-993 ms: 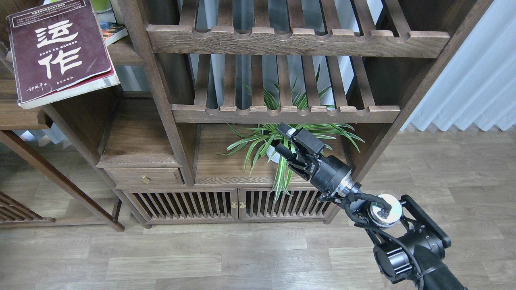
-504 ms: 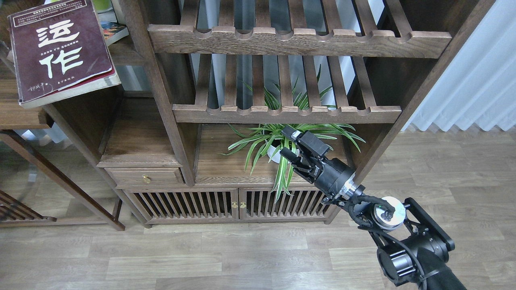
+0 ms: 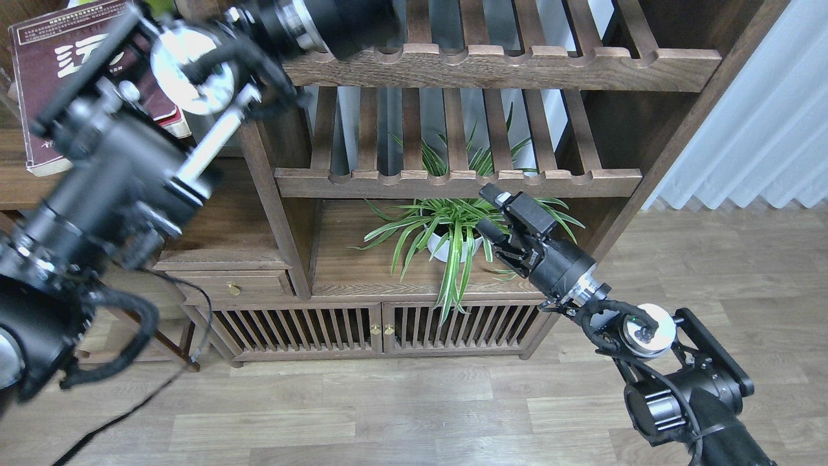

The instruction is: Organize books on shelf

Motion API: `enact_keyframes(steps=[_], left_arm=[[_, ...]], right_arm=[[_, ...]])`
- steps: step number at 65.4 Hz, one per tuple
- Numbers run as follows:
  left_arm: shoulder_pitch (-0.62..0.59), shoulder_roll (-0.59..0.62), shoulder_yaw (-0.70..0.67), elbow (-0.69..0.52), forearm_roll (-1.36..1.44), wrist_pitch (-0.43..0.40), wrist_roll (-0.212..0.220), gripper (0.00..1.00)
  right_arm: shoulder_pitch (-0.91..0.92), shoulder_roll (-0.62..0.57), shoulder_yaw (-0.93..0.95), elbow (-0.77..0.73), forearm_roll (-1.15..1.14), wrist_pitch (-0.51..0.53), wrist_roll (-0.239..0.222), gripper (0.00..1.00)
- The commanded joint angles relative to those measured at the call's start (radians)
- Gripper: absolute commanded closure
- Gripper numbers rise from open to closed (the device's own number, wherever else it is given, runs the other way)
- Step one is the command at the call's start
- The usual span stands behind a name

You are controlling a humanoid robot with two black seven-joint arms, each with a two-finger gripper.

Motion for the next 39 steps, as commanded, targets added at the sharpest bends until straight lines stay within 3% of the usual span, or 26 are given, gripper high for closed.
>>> enact_keyframes(steps=[1, 39], left_arm=[[0.113, -0.001, -0.001, -0.01, 0.003, 0.0, 0.0, 0.06], [0.515, -0.001, -0.069, -0.038, 0.003, 0.0, 0.0, 0.03]], right_arm=[[0.014, -0.013, 0.003, -0.001, 0.0, -0.002, 0.0, 0.01], [0.04, -0.024, 0.003, -0.003, 0.001, -0.052, 0.0, 0.0]])
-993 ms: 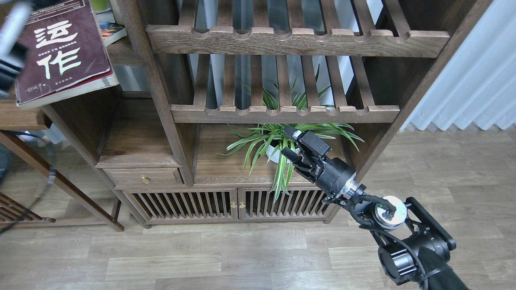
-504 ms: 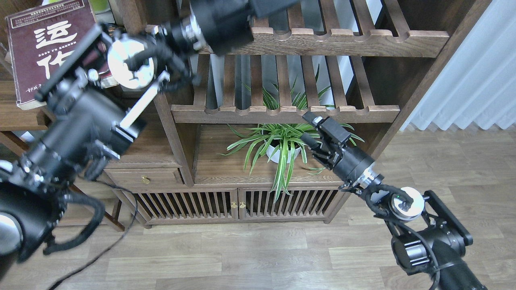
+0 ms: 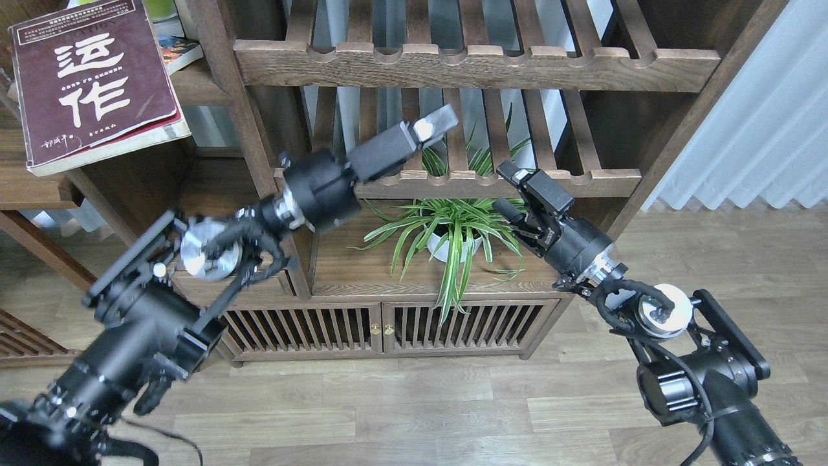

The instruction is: Organize books on shelf

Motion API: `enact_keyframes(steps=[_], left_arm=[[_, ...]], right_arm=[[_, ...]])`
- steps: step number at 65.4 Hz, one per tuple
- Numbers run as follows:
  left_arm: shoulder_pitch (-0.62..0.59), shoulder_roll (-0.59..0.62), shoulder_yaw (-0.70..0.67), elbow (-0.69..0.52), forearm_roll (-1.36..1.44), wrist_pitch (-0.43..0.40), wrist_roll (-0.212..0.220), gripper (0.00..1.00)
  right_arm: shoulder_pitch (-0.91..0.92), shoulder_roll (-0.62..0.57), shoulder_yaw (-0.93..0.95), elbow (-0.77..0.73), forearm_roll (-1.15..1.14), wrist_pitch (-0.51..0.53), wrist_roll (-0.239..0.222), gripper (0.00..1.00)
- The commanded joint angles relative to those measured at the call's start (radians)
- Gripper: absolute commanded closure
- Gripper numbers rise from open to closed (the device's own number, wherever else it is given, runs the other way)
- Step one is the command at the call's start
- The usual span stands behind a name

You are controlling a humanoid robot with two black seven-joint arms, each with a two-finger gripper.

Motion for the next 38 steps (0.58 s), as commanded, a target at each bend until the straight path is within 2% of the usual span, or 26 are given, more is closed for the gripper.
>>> enact_keyframes(steps=[1, 23, 38], left_arm=[[0.051, 0.0, -0.034, 0.003, 0.0, 0.0, 0.0, 0.03], [0.174, 0.0, -0.096, 0.006, 0.0, 0.0, 0.0, 0.03], [0.18, 0.0, -0.114, 0.005, 0.0, 0.0, 0.0, 0.03]], right_arm=[[0.001, 0.0, 0.0, 0.0, 0.002, -0.001, 0.0, 0.0], [0.002, 0.0, 0.0, -0.003, 0.002, -0.001, 0.0, 0.0], [0.002, -0.002, 0.001, -0.008, 0.002, -0.001, 0.0, 0.0]])
